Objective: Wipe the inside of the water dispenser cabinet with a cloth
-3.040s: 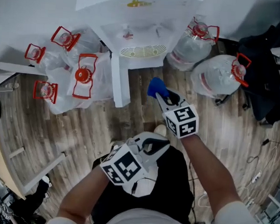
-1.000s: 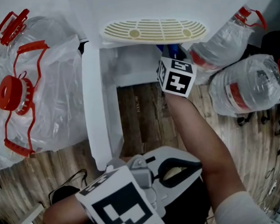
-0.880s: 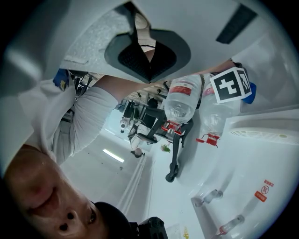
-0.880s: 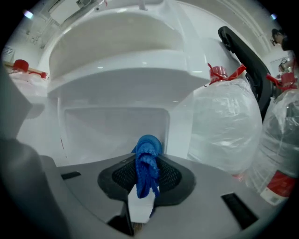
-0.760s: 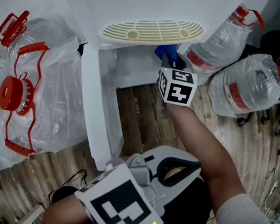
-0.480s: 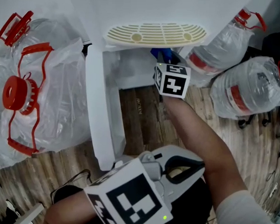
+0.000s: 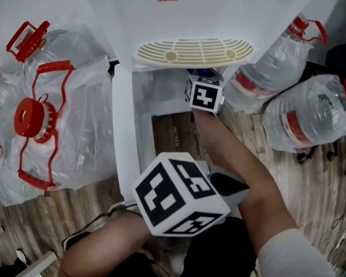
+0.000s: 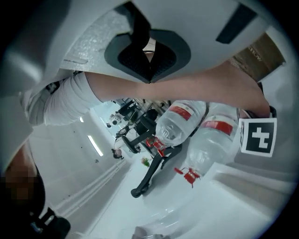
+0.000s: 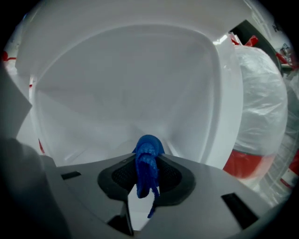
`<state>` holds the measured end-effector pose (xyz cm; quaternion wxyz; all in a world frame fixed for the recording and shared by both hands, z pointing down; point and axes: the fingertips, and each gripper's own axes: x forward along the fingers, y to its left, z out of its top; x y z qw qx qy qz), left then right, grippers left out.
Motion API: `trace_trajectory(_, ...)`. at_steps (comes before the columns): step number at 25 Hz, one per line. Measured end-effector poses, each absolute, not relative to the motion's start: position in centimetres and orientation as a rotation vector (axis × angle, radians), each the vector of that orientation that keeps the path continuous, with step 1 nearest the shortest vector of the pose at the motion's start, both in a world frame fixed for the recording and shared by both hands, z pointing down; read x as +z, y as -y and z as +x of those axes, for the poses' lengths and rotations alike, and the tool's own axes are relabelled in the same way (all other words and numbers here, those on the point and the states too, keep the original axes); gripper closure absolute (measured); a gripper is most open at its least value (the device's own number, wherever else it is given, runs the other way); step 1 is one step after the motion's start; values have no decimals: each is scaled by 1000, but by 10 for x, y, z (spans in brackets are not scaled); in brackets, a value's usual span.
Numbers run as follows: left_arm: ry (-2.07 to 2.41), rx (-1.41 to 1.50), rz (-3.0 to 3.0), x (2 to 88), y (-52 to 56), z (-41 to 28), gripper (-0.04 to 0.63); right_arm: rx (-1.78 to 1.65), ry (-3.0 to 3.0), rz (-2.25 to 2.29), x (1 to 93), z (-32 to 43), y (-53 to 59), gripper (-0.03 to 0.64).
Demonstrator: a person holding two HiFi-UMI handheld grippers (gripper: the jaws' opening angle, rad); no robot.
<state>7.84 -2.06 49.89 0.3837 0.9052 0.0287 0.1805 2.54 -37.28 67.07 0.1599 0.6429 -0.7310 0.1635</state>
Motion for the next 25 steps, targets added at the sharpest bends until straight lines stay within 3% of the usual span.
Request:
trace_trajectory(14,-59,471,2229,521,33,73,592,564,2039,1892,692,63,333,532)
trace_trajectory(25,-13,405,2254,521,46,69,592,502,2063,1773,724,26,363,532)
